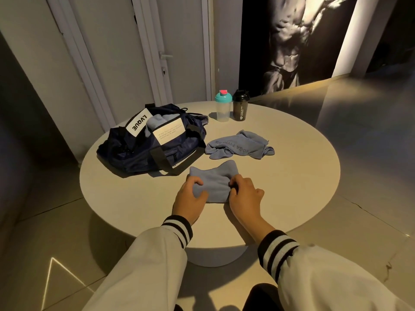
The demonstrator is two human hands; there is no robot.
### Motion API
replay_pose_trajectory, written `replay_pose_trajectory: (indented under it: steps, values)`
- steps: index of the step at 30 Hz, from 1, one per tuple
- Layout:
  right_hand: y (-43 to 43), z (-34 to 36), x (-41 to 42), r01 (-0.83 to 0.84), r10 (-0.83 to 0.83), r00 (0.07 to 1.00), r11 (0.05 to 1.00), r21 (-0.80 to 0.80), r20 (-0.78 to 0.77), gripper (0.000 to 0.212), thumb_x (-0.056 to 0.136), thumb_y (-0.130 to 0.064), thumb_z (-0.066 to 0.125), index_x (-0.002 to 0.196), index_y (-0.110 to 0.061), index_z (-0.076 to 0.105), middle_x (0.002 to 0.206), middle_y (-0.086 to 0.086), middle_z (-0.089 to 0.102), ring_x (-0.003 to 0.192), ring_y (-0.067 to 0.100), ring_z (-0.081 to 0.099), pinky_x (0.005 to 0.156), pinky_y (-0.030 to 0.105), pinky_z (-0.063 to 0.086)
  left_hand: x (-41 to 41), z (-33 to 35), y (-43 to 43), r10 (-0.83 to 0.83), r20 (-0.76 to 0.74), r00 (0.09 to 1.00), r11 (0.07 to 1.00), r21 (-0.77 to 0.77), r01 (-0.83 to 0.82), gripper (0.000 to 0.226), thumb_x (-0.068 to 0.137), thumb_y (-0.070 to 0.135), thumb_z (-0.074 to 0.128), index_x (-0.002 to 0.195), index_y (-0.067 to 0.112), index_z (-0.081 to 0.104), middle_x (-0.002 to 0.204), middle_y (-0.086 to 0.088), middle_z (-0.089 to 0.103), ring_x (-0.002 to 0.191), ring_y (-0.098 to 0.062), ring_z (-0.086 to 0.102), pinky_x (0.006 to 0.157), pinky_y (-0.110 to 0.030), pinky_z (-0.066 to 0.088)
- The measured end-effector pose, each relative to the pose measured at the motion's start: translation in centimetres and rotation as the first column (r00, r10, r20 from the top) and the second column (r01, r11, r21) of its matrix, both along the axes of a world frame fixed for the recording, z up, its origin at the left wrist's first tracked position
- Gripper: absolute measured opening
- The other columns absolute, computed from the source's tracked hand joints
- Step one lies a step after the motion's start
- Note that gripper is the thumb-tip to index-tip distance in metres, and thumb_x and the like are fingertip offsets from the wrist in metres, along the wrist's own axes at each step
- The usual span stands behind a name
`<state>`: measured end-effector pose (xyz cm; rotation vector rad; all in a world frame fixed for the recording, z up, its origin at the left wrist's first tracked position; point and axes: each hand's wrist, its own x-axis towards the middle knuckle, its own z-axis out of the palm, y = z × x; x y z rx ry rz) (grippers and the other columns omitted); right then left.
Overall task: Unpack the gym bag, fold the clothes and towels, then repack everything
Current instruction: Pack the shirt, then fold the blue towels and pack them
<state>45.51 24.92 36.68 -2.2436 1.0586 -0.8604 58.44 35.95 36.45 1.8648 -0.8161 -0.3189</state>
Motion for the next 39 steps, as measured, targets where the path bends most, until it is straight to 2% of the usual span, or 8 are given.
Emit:
replay_pose_trajectory:
  steps: [8,14,18,20,25,31,34,39]
  values:
    - [0.1,-0.7,-0.2,-0.024,0.012,0.982,0.998,-0.066,-0.187,0.038,0.100,-0.018,0.036,0.128,-0.031,0.058,0.100,0.001,0.042,0.088,0.030,0.040,0.078,0.035,0.015,0.6,-0.8,-0.5,0.075,0.097,0.992,0.995,0.058,-0.081,0.028,0.104,0.022,0.043,0.120,0.024,0.067,0.141,-0.001,0.044,0.122,-0.023,0.052,0.102,-0.037,0.049]
    - [0.5,-0.6,0.0,-0.007,-0.021,0.975,0.992,-0.127,-0.219,0.034,0.101,-0.025,0.032,0.124,-0.025,0.057,0.097,0.000,0.038,0.087,0.024,0.041,0.081,0.037,0.016,0.5,-1.1,-0.5,0.103,0.114,0.988,0.987,0.115,-0.116,0.034,0.105,0.024,0.043,0.136,0.023,0.057,0.151,0.003,0.034,0.129,-0.023,0.047,0.106,-0.041,0.048]
    - [0.6,-0.9,0.1,0.018,-0.051,0.974,0.989,-0.146,-0.223,0.029,0.098,-0.026,0.032,0.112,-0.021,0.057,0.094,0.000,0.037,0.087,0.024,0.040,0.077,0.037,0.014,0.5,-1.6,-0.6,0.083,0.140,0.987,0.989,0.107,-0.098,0.037,0.104,0.027,0.049,0.141,0.030,0.046,0.142,0.001,0.045,0.116,-0.020,0.054,0.091,-0.032,0.053]
    - [0.6,-0.8,0.1,0.034,-0.067,0.970,0.990,-0.140,-0.234,0.026,0.097,-0.027,0.033,0.111,-0.020,0.054,0.094,0.001,0.036,0.084,0.025,0.041,0.078,0.038,0.018,0.9,-2.1,-0.8,0.083,0.176,0.981,0.990,0.095,-0.101,0.039,0.103,0.027,0.053,0.140,0.034,0.043,0.140,-0.004,0.048,0.118,-0.026,0.057,0.097,-0.045,0.054]
    - [0.6,-0.8,0.3,0.097,-0.118,0.953,0.991,-0.090,-0.277,0.028,0.095,-0.034,0.033,0.111,-0.018,0.050,0.095,0.005,0.040,0.086,0.027,0.043,0.078,0.040,0.028,0.9,-1.8,-1.1,0.035,0.305,0.952,0.963,0.244,-0.113,0.044,0.105,0.019,0.041,0.149,0.019,0.041,0.157,0.000,0.023,0.130,-0.031,0.049,0.107,-0.046,0.048]
    - [0.4,-0.9,0.2,-0.001,-0.036,0.972,0.987,-0.160,-0.232,0.036,0.095,-0.027,0.046,0.127,-0.014,0.056,0.153,0.016,0.031,0.136,0.034,0.029,0.107,0.048,0.027,-0.4,-1.0,-0.6,0.087,0.421,0.903,0.927,0.298,-0.228,0.052,0.101,0.018,0.041,0.152,0.021,0.032,0.160,-0.002,0.015,0.136,-0.027,0.029,0.113,-0.046,0.036]
    - [0.6,-1.1,-0.1,-0.158,0.098,0.969,0.951,-0.265,-0.228,0.036,0.092,-0.025,0.044,0.121,-0.016,0.064,0.134,0.008,0.050,0.125,0.029,0.042,0.102,0.045,0.029,-0.3,-1.1,-0.3,-0.064,0.494,0.867,0.971,0.232,-0.060,0.045,0.096,0.012,0.050,0.140,0.021,0.049,0.152,-0.003,0.038,0.134,-0.025,0.037,0.111,-0.041,0.040]
    - [0.7,-0.8,-0.8,-0.197,0.189,0.975,0.978,-0.064,-0.113,0.044,0.091,-0.032,0.046,0.128,-0.018,0.063,0.127,0.002,0.062,0.116,0.023,0.054,0.099,0.040,0.044,-0.9,-1.6,0.7,-0.188,0.475,0.860,0.962,0.264,0.065,0.046,0.089,0.026,0.065,0.134,0.024,0.056,0.135,0.000,0.058,0.126,-0.022,0.049,0.112,-0.041,0.039]
